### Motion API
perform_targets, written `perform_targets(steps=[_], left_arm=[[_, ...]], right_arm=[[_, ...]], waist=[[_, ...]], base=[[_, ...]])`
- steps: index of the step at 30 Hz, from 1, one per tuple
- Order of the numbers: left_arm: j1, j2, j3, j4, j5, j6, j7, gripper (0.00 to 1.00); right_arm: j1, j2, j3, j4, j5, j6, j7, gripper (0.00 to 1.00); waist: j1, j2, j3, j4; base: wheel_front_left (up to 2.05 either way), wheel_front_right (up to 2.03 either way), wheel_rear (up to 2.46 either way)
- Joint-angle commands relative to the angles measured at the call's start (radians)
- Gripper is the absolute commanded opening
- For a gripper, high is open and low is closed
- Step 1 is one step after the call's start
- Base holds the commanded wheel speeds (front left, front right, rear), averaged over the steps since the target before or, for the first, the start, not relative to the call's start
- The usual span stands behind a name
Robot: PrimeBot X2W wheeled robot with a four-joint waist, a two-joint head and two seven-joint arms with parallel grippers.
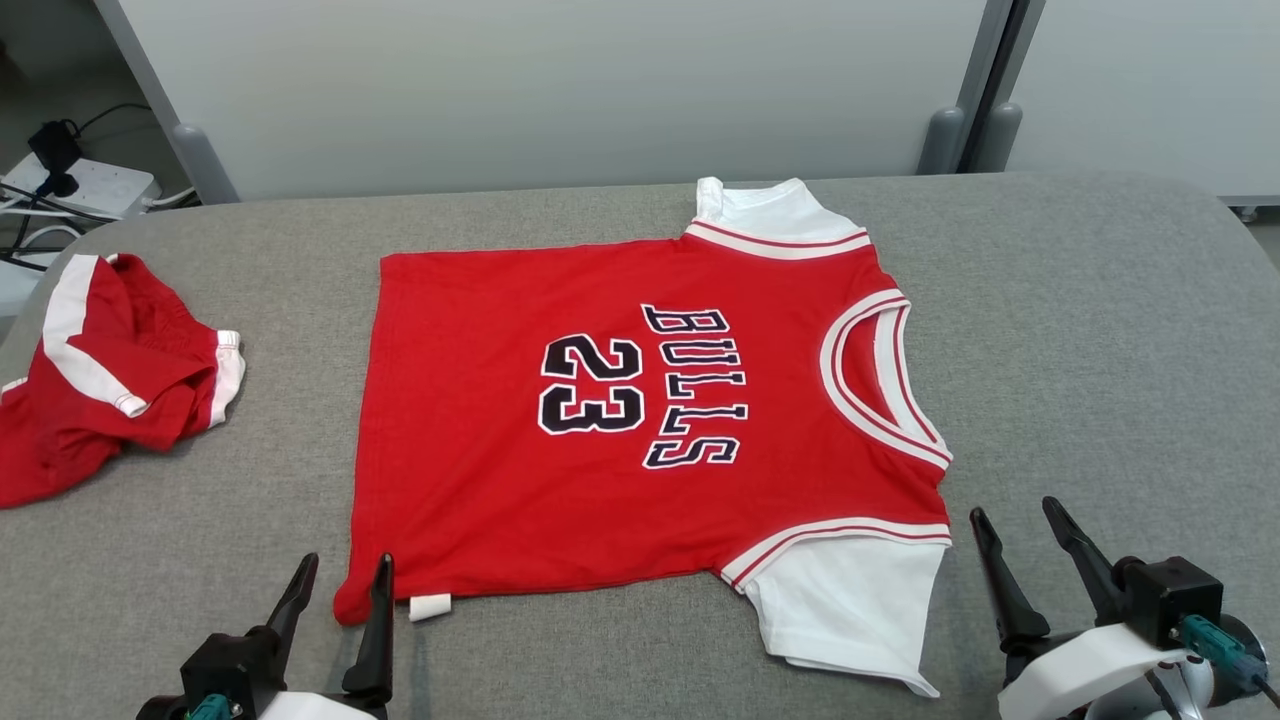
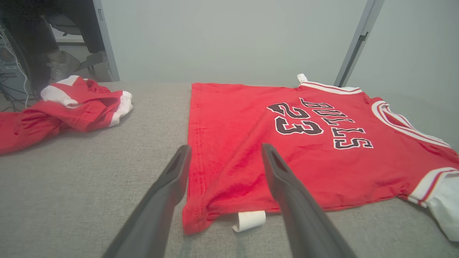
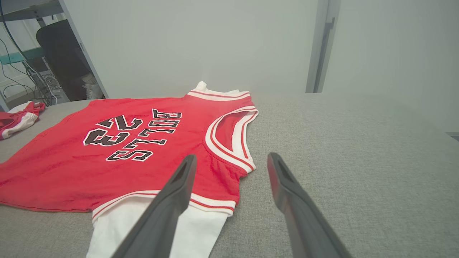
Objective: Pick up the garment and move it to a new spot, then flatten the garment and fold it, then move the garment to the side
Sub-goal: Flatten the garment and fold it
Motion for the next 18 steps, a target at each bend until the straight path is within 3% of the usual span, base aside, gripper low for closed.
perform_targets(steps=[1, 11, 18], left_arm=[[-0.031, 0.006, 0.026, -0.020, 0.020, -0.007, -0.006, 1.00], [-0.041, 0.004, 0.041, -0.030, 0.036, -0.007, -0.006, 1.00], [-0.038, 0.004, 0.021, -0.005, 0.023, -0.007, -0.006, 1.00]], right_arm=[[-0.027, -0.007, 0.019, -0.016, -0.021, 0.001, -0.013, 1.00], [-0.028, 0.011, 0.001, -0.025, -0.043, 0.001, -0.013, 1.00], [-0.023, 0.009, 0.064, 0.047, -0.013, 0.001, -0.013, 1.00]], waist=[[0.0000, -0.0001, 0.004, 0.000], [0.0000, -0.0001, 0.009, -0.002], [0.0000, -0.0001, 0.022, -0.001]], base=[[0.00, 0.00, 0.00], [0.00, 0.00, 0.00], [0.00, 0.00, 0.00]])
